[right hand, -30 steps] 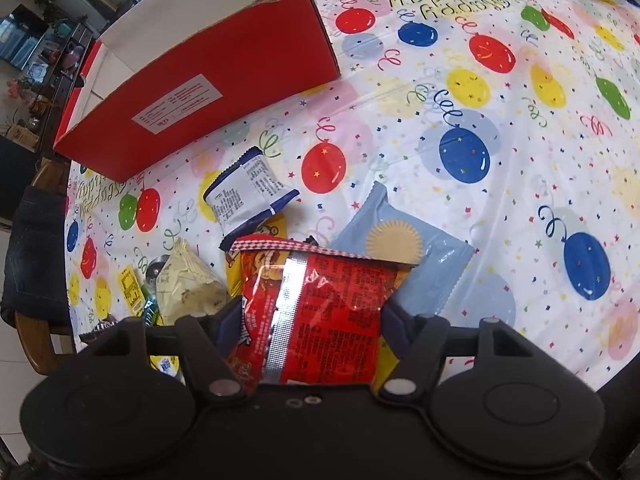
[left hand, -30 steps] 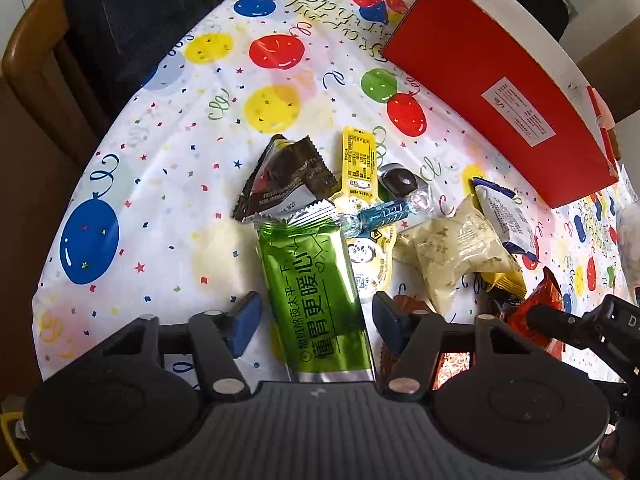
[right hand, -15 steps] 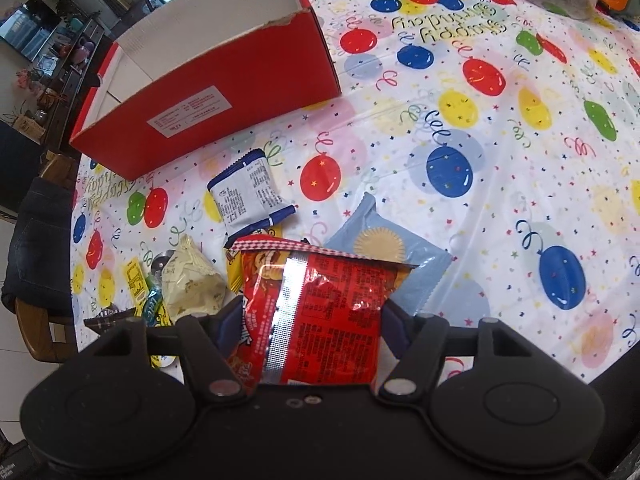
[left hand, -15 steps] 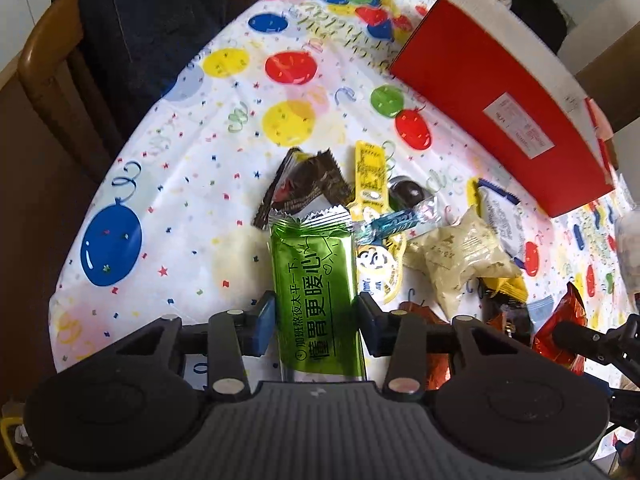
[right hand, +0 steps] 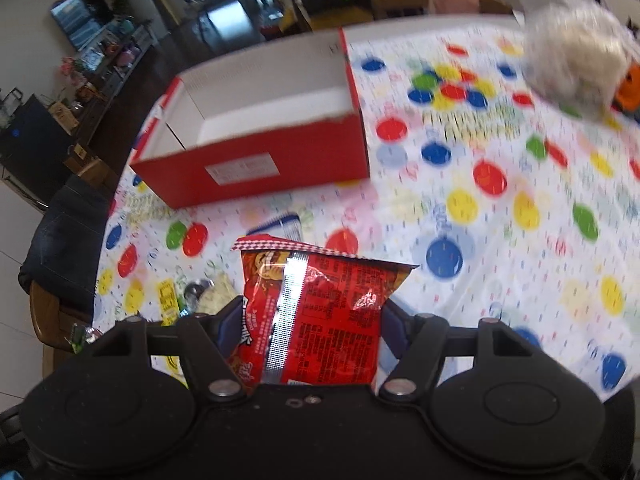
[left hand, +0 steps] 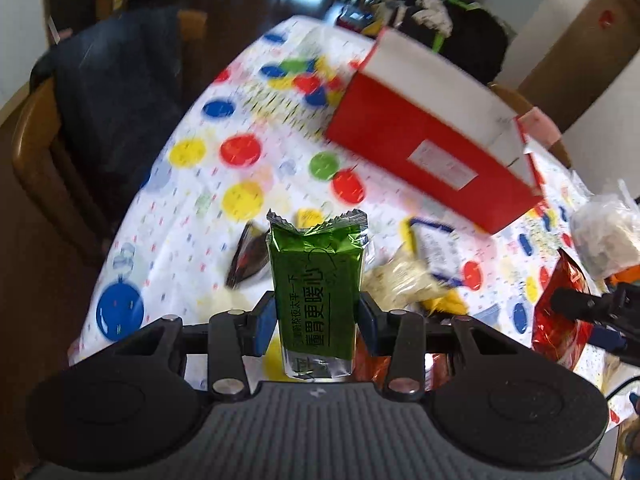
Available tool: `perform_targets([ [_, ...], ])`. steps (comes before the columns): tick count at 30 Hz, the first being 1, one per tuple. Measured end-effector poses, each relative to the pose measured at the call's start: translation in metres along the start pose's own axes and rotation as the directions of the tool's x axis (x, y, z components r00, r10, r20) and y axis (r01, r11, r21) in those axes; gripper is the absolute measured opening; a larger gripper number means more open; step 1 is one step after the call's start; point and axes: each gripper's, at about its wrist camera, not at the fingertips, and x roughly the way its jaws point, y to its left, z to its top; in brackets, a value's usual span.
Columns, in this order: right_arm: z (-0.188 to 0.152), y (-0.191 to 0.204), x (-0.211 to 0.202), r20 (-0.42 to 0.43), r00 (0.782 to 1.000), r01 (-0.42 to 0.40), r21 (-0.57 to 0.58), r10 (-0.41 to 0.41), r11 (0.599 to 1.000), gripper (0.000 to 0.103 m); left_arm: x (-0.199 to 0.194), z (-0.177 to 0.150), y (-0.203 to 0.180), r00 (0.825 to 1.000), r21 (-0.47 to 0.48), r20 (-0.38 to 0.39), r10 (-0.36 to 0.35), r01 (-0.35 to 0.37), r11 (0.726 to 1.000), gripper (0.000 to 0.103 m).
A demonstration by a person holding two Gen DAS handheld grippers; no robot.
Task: Organize snacks
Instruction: 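Carry both snacks into the red box and open both tools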
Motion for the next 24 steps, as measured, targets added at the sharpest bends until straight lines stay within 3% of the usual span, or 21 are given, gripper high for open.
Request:
perform_targets([
  [11,0.061,0.006,-0.017,0.135,0.991,0.001,-0.112,0.014,0.994,0.068,-0.019,0.059,-0.041,0.995,0.109,0.095,-0.029,0.019,0.994,0.042],
  [24,0.160,0.027,0.035,0.155,0.987,0.000,-0.255,0.041,0.967,0.068,0.013,0.164,-0.104,0.993,0.207,0.116,0.017,-0.041,0.978,0.042],
])
